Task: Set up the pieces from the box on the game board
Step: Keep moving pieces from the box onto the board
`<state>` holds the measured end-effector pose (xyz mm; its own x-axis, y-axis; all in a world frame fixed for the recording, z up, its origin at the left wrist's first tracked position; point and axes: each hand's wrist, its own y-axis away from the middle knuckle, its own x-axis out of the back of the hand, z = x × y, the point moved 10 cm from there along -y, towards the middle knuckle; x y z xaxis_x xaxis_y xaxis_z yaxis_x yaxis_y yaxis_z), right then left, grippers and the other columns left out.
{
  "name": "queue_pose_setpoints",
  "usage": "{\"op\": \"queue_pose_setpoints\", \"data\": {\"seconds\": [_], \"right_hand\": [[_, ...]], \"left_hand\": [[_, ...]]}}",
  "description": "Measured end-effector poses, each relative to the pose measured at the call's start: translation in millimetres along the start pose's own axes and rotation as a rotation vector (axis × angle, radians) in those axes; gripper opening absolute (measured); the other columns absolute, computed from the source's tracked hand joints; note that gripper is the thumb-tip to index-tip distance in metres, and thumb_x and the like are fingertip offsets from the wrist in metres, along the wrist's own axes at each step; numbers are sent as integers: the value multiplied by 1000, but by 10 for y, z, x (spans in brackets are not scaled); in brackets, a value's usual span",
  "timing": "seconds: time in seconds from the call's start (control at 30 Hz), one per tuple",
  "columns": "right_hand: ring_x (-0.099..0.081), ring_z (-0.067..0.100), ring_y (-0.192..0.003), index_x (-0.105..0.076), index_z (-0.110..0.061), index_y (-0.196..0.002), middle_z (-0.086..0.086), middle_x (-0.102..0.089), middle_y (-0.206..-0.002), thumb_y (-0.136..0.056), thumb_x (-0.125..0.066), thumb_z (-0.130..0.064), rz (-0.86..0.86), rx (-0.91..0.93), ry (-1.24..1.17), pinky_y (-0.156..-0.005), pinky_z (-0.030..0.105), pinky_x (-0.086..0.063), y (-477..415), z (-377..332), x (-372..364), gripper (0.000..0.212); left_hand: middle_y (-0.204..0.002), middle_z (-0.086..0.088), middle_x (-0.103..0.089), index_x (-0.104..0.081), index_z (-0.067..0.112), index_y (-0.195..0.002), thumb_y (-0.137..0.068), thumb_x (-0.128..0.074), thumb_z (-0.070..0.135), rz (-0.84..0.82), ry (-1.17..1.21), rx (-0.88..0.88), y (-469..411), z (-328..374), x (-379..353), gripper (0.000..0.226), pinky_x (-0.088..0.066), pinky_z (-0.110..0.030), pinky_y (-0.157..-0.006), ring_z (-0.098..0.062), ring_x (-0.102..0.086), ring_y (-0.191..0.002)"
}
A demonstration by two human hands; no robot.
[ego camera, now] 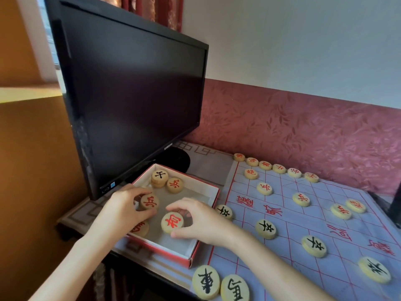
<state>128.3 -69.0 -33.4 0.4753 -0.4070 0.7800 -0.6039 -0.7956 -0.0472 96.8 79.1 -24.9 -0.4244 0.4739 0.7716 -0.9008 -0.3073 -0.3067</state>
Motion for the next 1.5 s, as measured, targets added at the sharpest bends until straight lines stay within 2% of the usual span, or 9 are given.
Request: {"op": "queue_pose_setpoints", "data": {"seconds": [0.1, 0.23, 0.43, 0.7, 0.83, 1.0, 1.2, 1.33, 1.5], "right_hand": [[-46, -2, -102, -52, -24, -128, -10, -53, -123, -78, -72, -26, 53, -13, -1, -86, 8, -35, 52, 54, 174, 54], [-50, 0, -106, -54, -24, -127, -10, -56, -123, -78, -73, -24, 115, -51, -44, -88, 9, -36, 151, 170, 383, 53], [-52, -2, -105, -55, -28, -126, -13, -57, -120, -78, -73, -23, 177, -106, -83, -83, 6, -39, 391, 365, 632, 51], [-52, -1, -108, -56, -26, -125, -13, -58, -120, -78, -74, -22, 253, -166, -76, -88, 4, -36, 827, 678, 982, 51], [-53, -2, -108, -56, -24, -125, -12, -60, -118, -78, -74, -21, 309, -218, -95, -87, 3, -38, 1115, 894, 1195, 50], [-51, -10, -100, -54, -26, -125, -17, -57, -114, -79, -73, -25, 367, -294, -77, -80, 1, -37, 1477, 1210, 1474, 49], [-53, 0, -104, -55, -27, -124, -15, -58, -114, -79, -73, -26, 449, -375, -37, -83, 6, -38, 1798, 1624, 1850, 48], [-55, 6, -107, -56, -26, -122, -11, -59, -115, -78, -74, -26, 512, -439, -45, -93, 21, -43, 1943, 2044, 2167, 47], [-59, 14, -106, -58, -17, -121, 1, -63, -116, -78, -74, -22, 639, -540, 4, -93, 33, -49, 2031, 2692, 2740, 47]], "left_hand": [[-103, 11, -53, -64, 23, -111, -66, -80, 30, 41, 44, -48, 2, 147, 33, 49, -34, -5, -63, -1, -49, -83], [-107, 7, -60, -63, 22, -112, -66, -80, 28, 73, 78, -51, -8, 321, 7, 49, -37, -13, -71, -4, -51, -88], [-103, 9, -62, -63, 25, -110, -65, -80, 31, 34, 139, -106, -46, 624, -163, 48, -39, -16, -75, -5, -56, -87], [-96, 7, -65, -66, 20, -103, -67, -79, 27, -13, 220, -203, -57, 1237, -430, 38, -38, -1, -70, -7, -59, -90], [-97, 8, -63, -63, 24, -107, -69, -78, 28, -70, 209, -274, -80, 1556, -677, 42, -34, 5, -69, 3, -55, -82], [-97, 6, -58, -63, 25, -111, -69, -77, 34, -154, 221, -342, -166, 2012, -1040, 45, -46, -13, -74, -7, -58, -82], [-97, 7, -57, -63, 19, -112, -69, -77, 30, -225, 244, -390, -355, 2483, -1459, 47, -38, -1, -64, -2, -56, -76], [-103, 4, -61, -64, 20, -110, -68, -78, 32, -265, 274, -396, -507, 2787, -1778, 45, -39, -4, -66, -4, -56, -79], [-97, 7, -62, -63, 20, -110, -69, -77, 32, -315, 307, -409, -666, 3131, -2138, 45, -41, -4, -63, -2, -56, -77]]}}
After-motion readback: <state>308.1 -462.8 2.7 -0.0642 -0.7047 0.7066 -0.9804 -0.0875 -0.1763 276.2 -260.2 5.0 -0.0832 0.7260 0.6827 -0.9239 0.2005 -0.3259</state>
